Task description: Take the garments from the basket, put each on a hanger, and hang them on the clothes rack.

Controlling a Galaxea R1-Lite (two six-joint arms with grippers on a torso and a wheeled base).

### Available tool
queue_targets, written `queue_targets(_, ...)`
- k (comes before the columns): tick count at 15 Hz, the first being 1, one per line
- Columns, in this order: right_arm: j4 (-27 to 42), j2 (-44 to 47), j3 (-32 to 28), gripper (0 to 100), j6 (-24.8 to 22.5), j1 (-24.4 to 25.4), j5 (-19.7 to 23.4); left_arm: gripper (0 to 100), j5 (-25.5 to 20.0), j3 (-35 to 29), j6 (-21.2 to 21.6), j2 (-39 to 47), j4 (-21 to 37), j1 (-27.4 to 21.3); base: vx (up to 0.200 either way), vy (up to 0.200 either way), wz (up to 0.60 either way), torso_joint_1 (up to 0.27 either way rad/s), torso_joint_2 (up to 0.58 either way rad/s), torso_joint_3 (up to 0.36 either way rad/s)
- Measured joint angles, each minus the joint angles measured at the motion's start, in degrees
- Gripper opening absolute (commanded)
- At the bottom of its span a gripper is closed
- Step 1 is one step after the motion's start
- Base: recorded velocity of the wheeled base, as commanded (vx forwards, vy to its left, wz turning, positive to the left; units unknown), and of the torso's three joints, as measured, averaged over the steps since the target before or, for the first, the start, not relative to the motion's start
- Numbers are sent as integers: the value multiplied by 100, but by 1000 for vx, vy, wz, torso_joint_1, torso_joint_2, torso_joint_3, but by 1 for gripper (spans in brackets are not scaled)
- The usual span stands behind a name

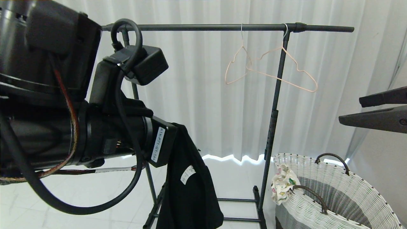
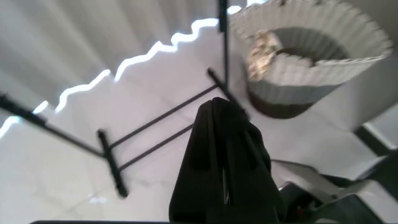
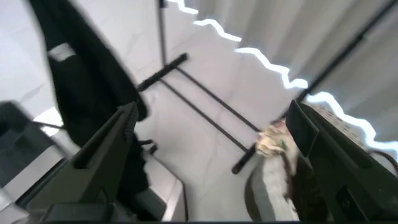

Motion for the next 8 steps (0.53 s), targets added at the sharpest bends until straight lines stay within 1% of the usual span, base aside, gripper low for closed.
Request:
queue_targets(1,176,2,2,100,-80,-336,-9,0,74,122,9,-60,-2,46,0,0,0,0,0,0)
queue_targets(2,506,5,-16,100,-340,-846,-18,0,137,330,62,-165,-2,174,0,0,0,0,0,0)
queue_targets(4,1090,0,-49,100,-1241,-2018,-20,0,240,734,439,-396,-6,618,0,0,0,0,0,0)
queue_targets(5,1278,-6,-16,100,-1799,-2644,-27,0,276,951,677,-532,-9,962,0,0,0,0,0,0)
queue_targets(6,1341,-33,107,100,-2256,-3134,-40,0,290,1128,833,-667,-20,1326,0,0,0,0,0,0)
queue_targets(7,1300,-74,277,100,-2416,-3408,-106,0,299,1240,902,-767,-46,1610,0,0,0,0,0,0)
queue_targets(8,1111,-144,507,100,-2489,-3560,-295,0,304,1325,942,-857,-101,1888,0,0,0,0,0,0)
